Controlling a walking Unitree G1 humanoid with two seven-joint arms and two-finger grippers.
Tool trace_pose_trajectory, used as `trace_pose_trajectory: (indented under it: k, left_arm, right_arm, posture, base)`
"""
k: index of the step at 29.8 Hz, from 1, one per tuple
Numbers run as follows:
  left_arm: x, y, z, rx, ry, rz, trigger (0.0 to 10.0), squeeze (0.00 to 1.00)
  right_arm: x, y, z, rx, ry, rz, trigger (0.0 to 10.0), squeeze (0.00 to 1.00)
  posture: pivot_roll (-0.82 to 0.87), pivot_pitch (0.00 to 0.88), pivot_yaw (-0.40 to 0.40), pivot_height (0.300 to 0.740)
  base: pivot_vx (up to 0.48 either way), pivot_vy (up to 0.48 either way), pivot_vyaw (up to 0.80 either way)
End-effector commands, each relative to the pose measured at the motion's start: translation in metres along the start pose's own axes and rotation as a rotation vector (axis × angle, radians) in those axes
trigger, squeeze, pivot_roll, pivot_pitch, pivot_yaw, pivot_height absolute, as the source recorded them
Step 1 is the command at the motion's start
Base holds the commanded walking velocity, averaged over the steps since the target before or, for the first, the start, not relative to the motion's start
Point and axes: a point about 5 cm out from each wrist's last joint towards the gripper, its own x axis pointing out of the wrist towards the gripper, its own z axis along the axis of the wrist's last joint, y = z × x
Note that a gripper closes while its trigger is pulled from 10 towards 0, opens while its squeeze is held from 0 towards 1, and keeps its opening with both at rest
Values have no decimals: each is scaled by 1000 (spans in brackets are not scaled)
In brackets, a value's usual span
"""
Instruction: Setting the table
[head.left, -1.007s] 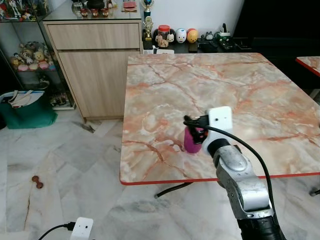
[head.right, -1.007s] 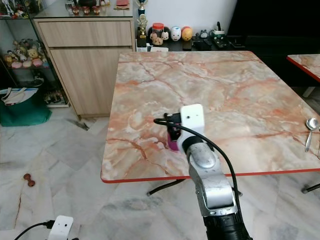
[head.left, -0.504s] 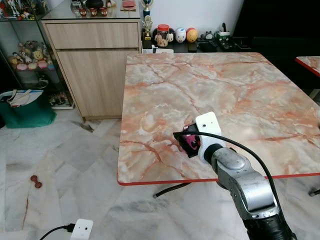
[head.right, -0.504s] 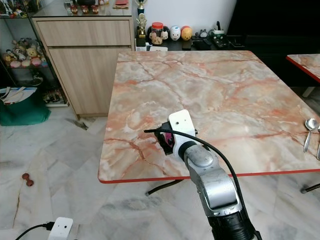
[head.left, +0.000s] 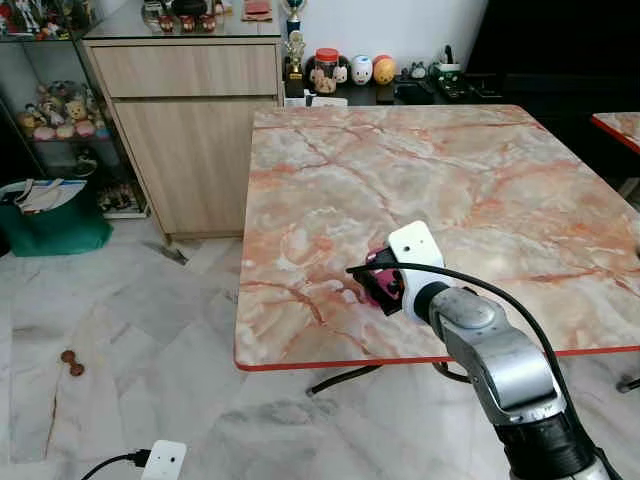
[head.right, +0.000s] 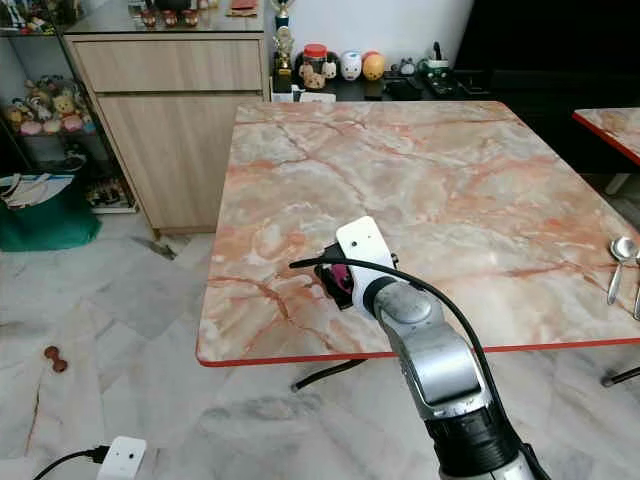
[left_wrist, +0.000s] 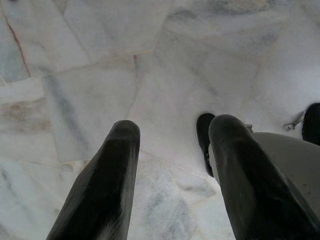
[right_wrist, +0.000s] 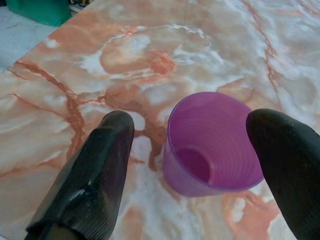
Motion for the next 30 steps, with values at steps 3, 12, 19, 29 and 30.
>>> trace_pose_trajectory:
  k: [3, 12, 19, 29, 30]
  left_arm:
    - [-1, -3, -6, 16, 27, -12, 10000, 0]
    - [0, -5, -4, 21, 25, -14, 10000, 0]
    - [0, -5, -3, 21, 22, -11, 10000, 0]
    - [0, -1, -3, 22, 20, -2, 10000, 0]
    - [0, -1, -3, 22, 20, -2, 10000, 0]
  right_arm:
    - [4, -1, 4, -60, 1, 16, 10000, 0]
    - [11, -1, 0, -73, 13, 31, 10000, 0]
    - [13, 2, -4, -93, 28, 43, 10000, 0]
    - [18, 1, -12, -83, 49, 32, 8588, 0]
    - [18, 1, -12, -83, 49, 32, 8588, 0]
  posture:
    - [65, 0, -43, 740]
    - [62, 0, -32, 740]
    - [68, 0, -31, 740]
    - [67, 0, -27, 740]
    - [67, 0, -27, 740]
  base:
    - [0, 0, 0]
    - [0, 0, 0]
    - [0, 0, 0]
    - [0, 0, 0]
    - [0, 0, 0]
